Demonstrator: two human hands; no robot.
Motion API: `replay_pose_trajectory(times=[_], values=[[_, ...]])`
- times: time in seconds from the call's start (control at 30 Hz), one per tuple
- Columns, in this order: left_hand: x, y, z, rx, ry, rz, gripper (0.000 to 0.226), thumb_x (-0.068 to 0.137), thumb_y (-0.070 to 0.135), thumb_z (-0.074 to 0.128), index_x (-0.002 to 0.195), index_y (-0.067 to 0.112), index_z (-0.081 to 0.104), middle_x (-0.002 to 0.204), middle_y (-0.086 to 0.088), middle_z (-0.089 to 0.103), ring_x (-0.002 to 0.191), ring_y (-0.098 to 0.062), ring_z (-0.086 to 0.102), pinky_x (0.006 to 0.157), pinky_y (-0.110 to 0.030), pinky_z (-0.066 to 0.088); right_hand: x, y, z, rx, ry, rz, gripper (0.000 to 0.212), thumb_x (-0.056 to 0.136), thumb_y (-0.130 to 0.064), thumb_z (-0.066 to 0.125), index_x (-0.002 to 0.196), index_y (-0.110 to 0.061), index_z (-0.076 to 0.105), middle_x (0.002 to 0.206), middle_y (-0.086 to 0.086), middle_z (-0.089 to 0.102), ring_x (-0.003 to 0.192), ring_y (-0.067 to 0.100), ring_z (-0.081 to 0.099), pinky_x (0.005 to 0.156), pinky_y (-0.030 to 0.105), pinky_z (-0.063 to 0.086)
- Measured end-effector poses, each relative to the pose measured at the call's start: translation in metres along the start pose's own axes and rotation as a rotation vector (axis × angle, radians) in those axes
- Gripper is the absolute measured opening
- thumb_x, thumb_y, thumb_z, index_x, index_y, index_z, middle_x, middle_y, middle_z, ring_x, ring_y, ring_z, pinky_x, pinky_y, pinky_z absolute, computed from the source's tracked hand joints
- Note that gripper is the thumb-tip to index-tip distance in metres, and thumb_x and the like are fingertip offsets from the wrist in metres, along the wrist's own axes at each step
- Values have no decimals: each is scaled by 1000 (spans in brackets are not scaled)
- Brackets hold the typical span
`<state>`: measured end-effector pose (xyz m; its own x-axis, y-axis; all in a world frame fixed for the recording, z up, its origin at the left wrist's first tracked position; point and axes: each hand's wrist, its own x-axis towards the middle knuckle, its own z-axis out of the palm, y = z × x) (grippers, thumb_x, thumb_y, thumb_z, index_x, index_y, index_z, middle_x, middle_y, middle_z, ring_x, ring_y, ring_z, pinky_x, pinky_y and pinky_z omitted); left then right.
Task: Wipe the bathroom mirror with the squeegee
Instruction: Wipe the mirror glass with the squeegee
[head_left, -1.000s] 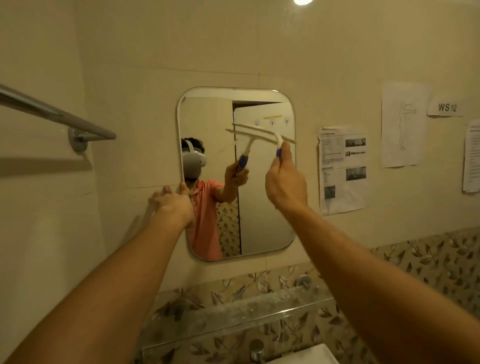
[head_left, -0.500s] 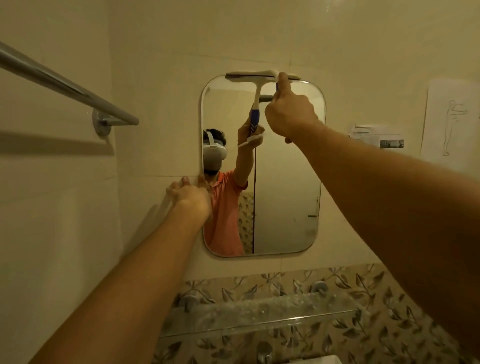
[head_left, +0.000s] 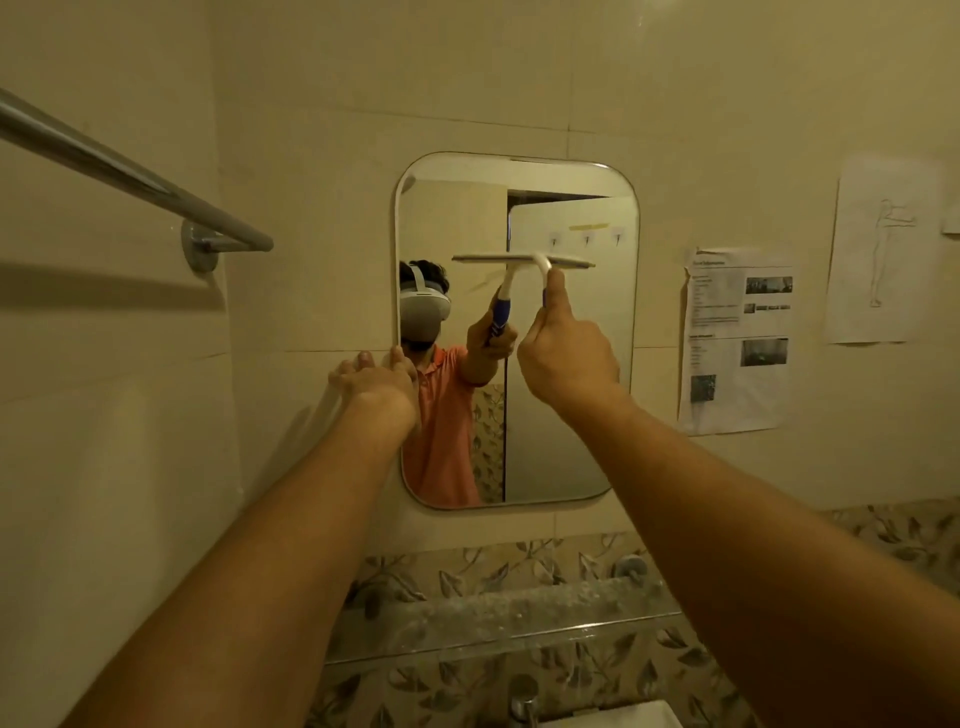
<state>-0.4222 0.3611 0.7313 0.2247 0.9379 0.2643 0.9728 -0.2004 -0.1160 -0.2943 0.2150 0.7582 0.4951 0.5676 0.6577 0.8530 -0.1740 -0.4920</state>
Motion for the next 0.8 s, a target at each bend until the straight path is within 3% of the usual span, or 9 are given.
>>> replay_pose_trajectory(times=[0.17,0.4,0.53,0.67,0.8], values=[[-5,0,-4,-15,-19,25,110,89,40,67,157,20,-16,164,-24,-2,149,-46,9,119,-58,19,-42,24,23,-9,-86,57,65,108,-35,30,160,-41,-9,76,9,57,61,21,56,50,35,46],[-8,-1,-6,-17,-28,26,110,89,38,67,157,20,-18,164,-24,-2,150,-45,7,119,-58,19,-75,43,45,-67,-176,116,66,108,-34,27,159,-40,-14,75,7,56,62,21,56,53,35,47],[-7,-1,-5,-30,-31,20,111,88,38,68,157,21,-18,164,-23,-3,150,-45,6,119,-58,18,-68,40,36,-64,-166,124,62,109,-35,24,160,-40,-10,75,7,56,61,20,53,51,32,41],[-9,-2,-2,-26,-43,31,112,88,37,68,157,21,-18,164,-23,-4,150,-45,7,119,-57,19,-56,25,9,46,-83,47,55,110,-37,23,159,-42,-1,72,6,57,57,19,53,49,37,48],[-5,0,-4,-59,-24,15,111,88,39,68,157,23,-17,164,-22,-4,150,-44,6,120,-56,18,-9,-16,-36,112,31,-89,55,110,-32,31,160,-35,8,68,1,48,53,13,45,46,27,36]])
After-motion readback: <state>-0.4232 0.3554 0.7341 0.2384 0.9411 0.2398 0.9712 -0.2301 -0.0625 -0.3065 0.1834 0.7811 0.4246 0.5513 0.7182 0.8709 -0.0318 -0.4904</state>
